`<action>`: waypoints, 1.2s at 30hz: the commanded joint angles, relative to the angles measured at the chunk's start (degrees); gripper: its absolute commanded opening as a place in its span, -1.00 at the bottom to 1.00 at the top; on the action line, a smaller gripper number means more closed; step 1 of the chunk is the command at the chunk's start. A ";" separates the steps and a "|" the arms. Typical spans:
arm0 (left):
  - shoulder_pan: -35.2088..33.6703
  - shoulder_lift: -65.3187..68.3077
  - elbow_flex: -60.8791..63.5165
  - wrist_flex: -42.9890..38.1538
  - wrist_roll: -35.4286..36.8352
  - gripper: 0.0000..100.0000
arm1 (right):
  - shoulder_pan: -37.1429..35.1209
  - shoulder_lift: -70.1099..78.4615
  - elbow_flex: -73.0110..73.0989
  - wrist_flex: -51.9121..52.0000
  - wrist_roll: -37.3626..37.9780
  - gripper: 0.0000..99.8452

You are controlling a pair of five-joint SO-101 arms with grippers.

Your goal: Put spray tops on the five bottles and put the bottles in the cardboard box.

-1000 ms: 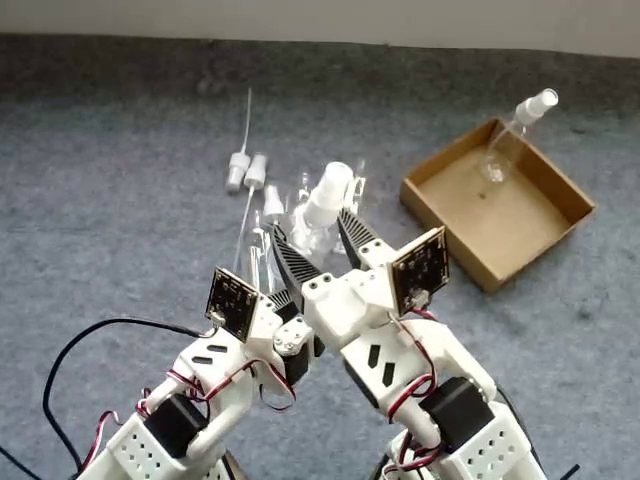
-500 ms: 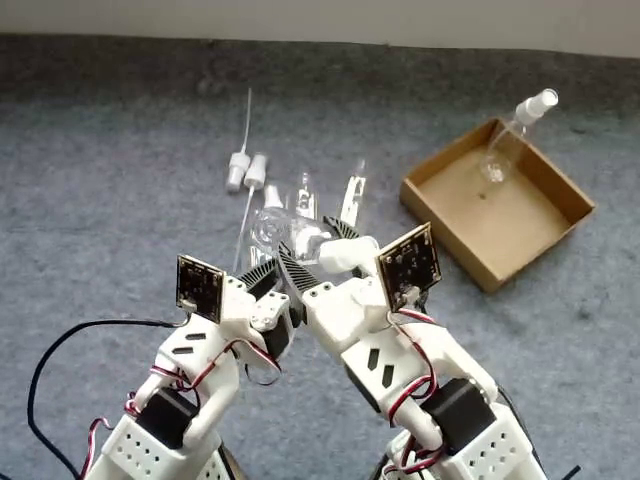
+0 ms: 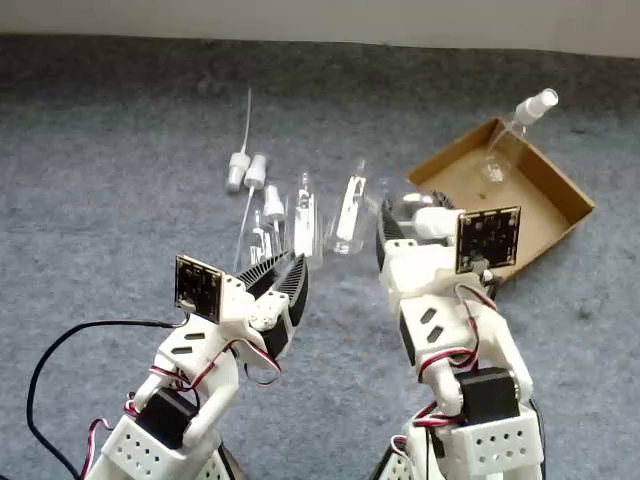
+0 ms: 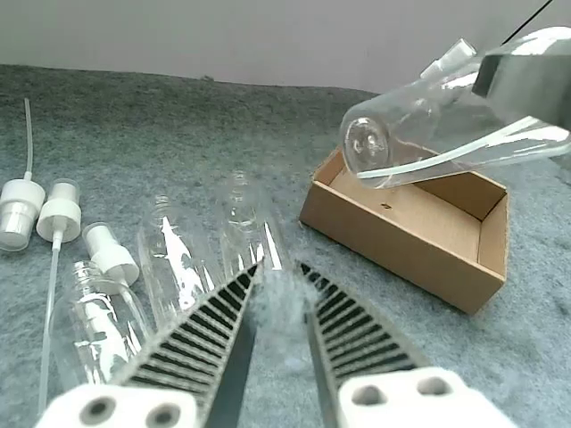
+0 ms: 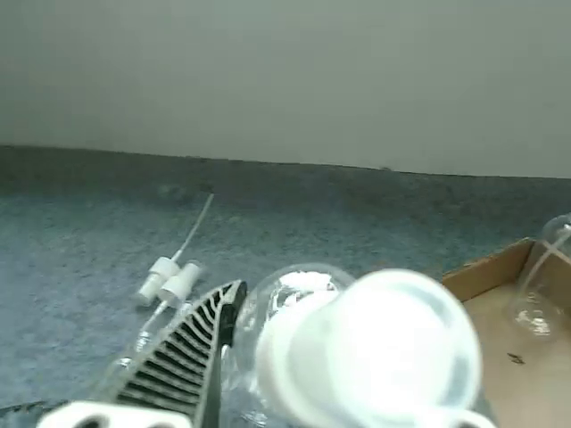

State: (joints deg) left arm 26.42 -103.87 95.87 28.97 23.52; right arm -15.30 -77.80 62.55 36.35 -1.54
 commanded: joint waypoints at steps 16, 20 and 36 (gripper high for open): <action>-1.36 -0.57 1.19 -1.23 0.18 -0.99 | 18.95 40.66 -28.18 0.22 6.86 -0.74; -1.36 -0.48 1.19 -1.23 0.18 -0.99 | 19.91 50.77 -35.03 0.22 6.86 -0.73; -1.45 -0.48 1.19 1.14 0.09 -0.99 | 20.26 81.01 -58.77 0.04 6.86 -0.73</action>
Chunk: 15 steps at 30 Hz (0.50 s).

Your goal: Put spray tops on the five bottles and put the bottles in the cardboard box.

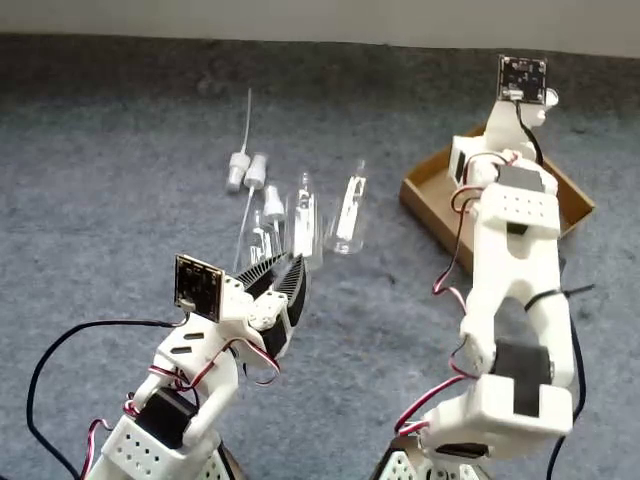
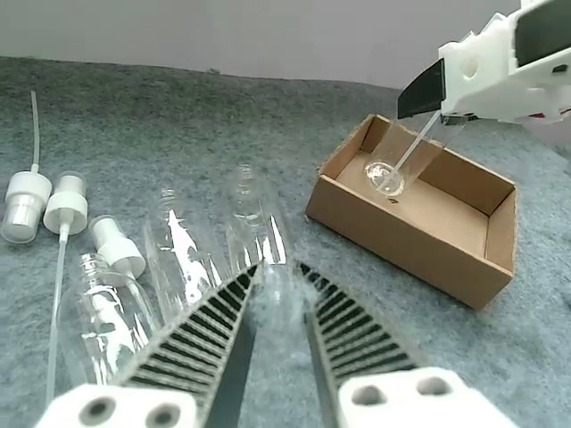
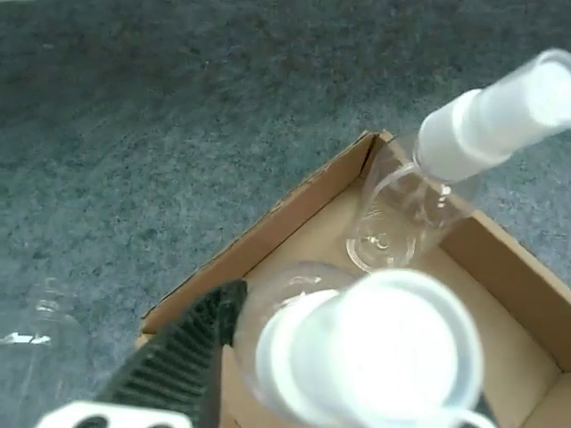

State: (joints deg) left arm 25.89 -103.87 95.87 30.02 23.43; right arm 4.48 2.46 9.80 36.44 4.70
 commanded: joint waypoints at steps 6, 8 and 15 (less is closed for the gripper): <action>-0.92 -0.48 1.19 0.09 0.18 -0.99 | 0.57 8.13 -12.18 -0.04 0.62 -0.73; -0.92 -0.48 1.19 0.09 0.18 -0.99 | 0.57 10.15 -14.02 -0.04 0.62 -0.73; -0.92 -0.48 1.19 0.09 0.18 -0.99 | 0.57 15.43 -19.47 0.22 0.62 -0.73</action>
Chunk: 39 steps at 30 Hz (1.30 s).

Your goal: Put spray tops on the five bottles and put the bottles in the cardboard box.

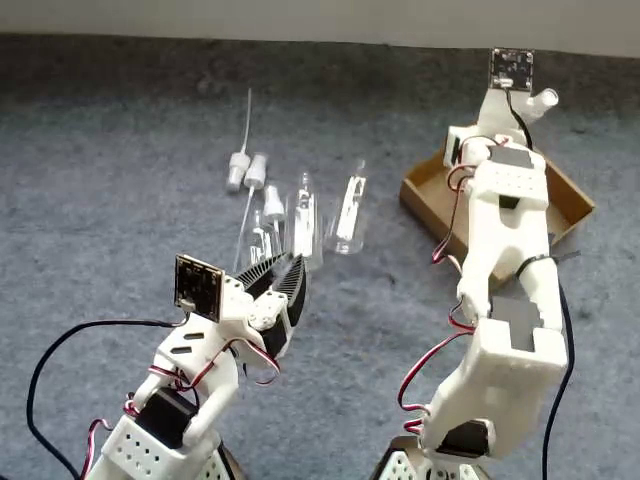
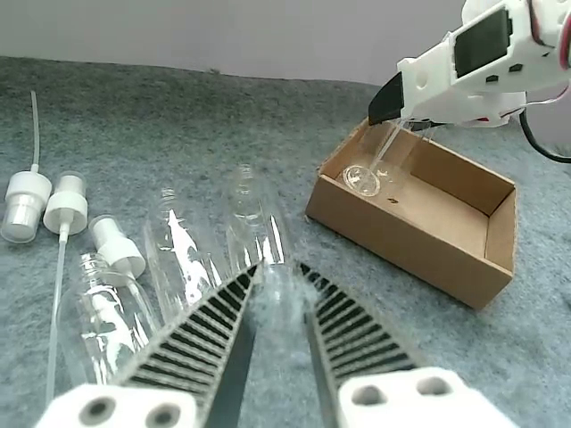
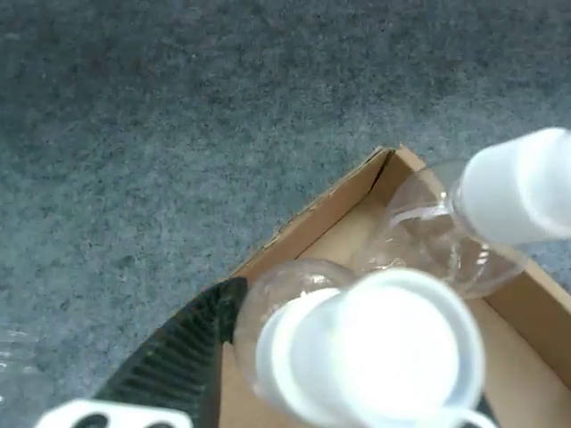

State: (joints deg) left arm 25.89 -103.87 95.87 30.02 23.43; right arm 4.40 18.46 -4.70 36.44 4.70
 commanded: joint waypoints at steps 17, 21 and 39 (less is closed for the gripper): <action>-0.92 -0.48 1.19 0.09 0.18 -0.99 | 0.04 0.40 -4.97 0.22 7.30 -0.73; -0.92 -0.48 1.19 0.09 0.18 -0.99 | 0.04 0.31 -4.97 0.31 7.30 -0.73; -0.92 -0.48 1.19 0.09 0.18 -0.99 | -3.56 0.48 -7.96 9.80 7.03 -0.73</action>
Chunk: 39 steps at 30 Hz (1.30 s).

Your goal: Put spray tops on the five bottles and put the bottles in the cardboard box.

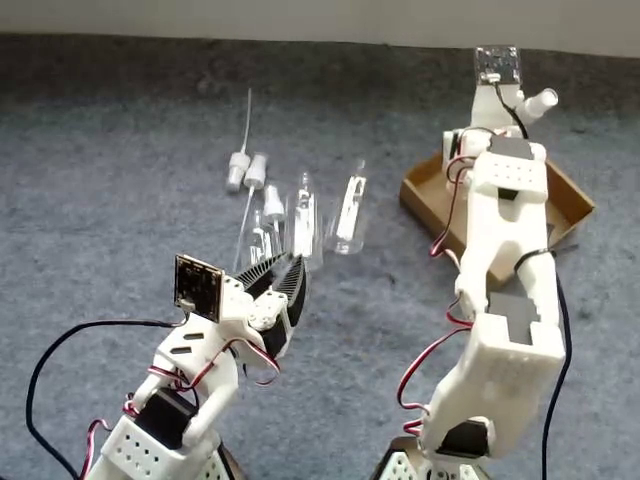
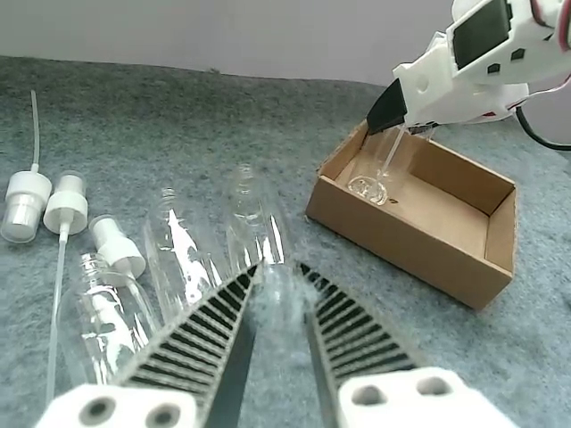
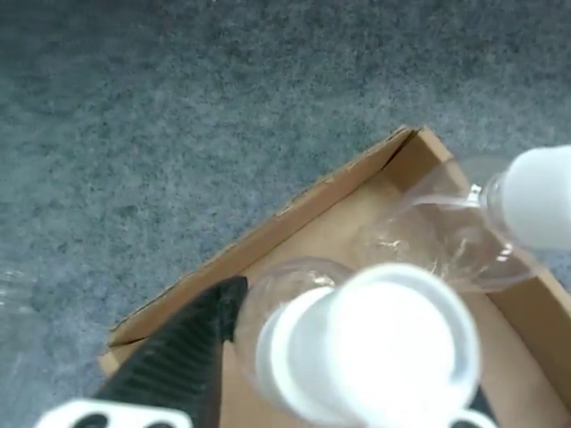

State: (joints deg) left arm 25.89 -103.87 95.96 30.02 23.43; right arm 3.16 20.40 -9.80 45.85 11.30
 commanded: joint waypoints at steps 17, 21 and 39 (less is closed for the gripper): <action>-0.92 -0.48 1.10 0.09 0.18 -0.99 | -4.44 -1.19 -2.68 0.48 0.44 -0.73; -0.92 -0.48 1.10 0.18 0.18 -0.99 | -4.35 -1.19 -1.27 0.48 0.44 -0.73; -0.84 -0.48 1.10 0.18 0.18 -0.99 | -4.26 -1.63 2.33 0.57 0.70 -0.44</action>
State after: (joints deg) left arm 25.89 -103.87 95.96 30.02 23.43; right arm -0.18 20.48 -6.37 45.93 11.47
